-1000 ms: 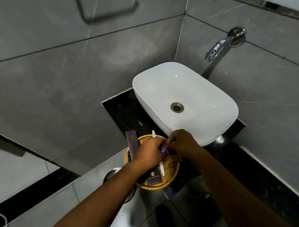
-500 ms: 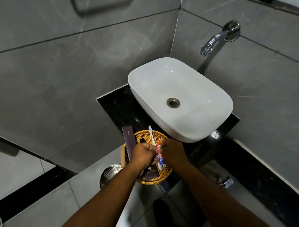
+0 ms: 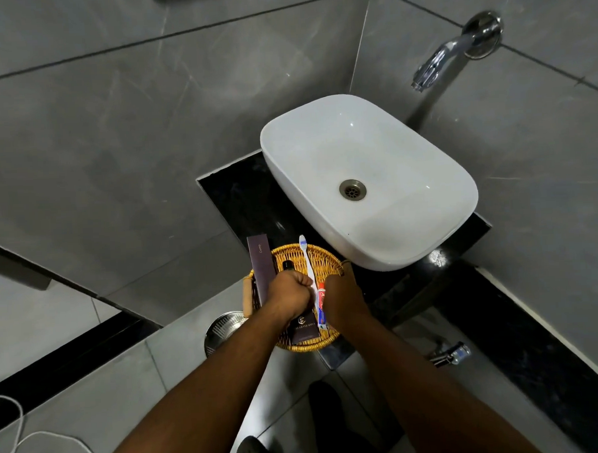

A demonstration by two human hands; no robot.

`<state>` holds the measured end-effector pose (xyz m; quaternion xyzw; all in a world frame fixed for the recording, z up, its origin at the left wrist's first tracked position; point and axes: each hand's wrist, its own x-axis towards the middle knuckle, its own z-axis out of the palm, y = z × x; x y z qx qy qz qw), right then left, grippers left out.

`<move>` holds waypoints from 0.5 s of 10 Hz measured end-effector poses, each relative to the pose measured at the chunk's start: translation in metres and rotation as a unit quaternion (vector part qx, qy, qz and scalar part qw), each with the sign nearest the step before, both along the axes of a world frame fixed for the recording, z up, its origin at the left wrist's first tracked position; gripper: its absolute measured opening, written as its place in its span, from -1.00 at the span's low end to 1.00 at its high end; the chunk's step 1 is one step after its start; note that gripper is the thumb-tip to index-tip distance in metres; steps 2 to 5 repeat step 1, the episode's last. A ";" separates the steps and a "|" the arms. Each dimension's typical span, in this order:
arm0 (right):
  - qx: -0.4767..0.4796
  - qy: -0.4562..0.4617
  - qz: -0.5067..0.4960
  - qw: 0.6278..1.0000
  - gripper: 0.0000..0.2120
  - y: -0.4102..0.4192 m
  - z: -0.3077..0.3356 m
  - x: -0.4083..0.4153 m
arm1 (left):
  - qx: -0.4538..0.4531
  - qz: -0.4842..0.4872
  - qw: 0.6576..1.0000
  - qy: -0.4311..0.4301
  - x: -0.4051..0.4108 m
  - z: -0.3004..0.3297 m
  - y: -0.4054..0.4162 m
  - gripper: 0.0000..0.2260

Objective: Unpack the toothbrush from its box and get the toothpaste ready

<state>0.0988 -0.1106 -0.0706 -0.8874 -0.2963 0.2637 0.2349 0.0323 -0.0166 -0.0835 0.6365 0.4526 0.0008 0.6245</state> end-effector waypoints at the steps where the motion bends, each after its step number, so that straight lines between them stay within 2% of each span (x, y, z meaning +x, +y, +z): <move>1: -0.051 -0.056 0.000 0.997 -0.78 -0.004 0.003 0.012 | 0.020 -0.011 1.000 -0.001 -0.004 0.007 0.000 -0.83; 5: -0.051 -0.056 0.000 0.997 -0.78 -0.004 0.003 0.012 | 0.020 -0.011 1.000 -0.001 -0.004 0.007 0.000 -0.83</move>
